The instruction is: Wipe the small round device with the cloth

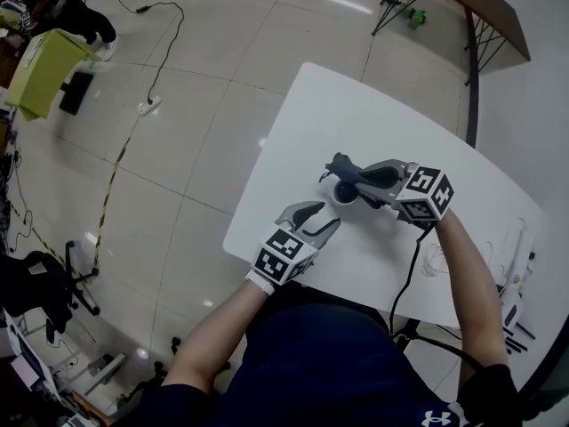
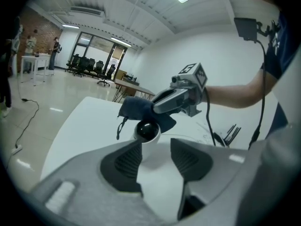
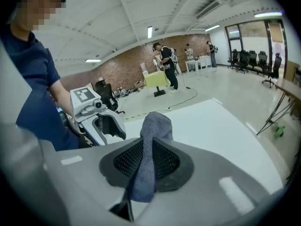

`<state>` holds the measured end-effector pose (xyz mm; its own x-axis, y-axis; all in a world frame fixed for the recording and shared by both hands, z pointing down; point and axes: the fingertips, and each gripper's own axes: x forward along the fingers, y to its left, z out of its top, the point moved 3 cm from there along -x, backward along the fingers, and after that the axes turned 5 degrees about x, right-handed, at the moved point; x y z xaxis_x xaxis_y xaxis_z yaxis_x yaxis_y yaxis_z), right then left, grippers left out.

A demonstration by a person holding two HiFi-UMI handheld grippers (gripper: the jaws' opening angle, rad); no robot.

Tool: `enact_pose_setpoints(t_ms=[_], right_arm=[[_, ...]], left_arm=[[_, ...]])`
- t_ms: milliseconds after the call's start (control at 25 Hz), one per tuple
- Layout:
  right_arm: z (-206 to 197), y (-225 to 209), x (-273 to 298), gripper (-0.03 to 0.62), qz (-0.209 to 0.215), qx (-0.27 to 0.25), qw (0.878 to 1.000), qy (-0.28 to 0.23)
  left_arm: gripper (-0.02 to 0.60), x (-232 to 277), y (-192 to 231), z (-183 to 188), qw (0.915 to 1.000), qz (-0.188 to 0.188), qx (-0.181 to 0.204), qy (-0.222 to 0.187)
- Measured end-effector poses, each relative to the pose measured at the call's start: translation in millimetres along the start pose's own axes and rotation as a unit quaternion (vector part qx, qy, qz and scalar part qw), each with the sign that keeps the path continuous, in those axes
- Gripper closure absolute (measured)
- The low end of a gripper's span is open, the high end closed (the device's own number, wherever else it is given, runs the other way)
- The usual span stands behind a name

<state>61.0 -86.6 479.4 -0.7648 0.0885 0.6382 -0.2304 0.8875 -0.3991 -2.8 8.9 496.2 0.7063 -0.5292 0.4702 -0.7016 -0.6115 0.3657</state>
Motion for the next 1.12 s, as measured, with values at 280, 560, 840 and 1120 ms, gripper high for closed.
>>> enact_pose_setpoints(t_ms=[280,560,840,1120], right_arm=[[-3,-43,2,0.529,0.159,0.123,0.980,0.004],[-19,-65,31,0.528,0.260,0.188,0.946,0.047],[-29,-71,47,0.528,0.261,0.221,0.939,0.042],[-2,-39,11,0.528,0.165,0.125,0.978,-0.026]], left_arm=[[0.390,27,10,4,0.9998,0.006,0.016,0.010],[0.390,37,15,-3,0.9997,0.008,-0.001,0.021],[0.390,44,19,-12,0.9995,0.004,-0.001,0.031],[0.390,24,29,-4,0.9998,0.007,-0.007,0.016]])
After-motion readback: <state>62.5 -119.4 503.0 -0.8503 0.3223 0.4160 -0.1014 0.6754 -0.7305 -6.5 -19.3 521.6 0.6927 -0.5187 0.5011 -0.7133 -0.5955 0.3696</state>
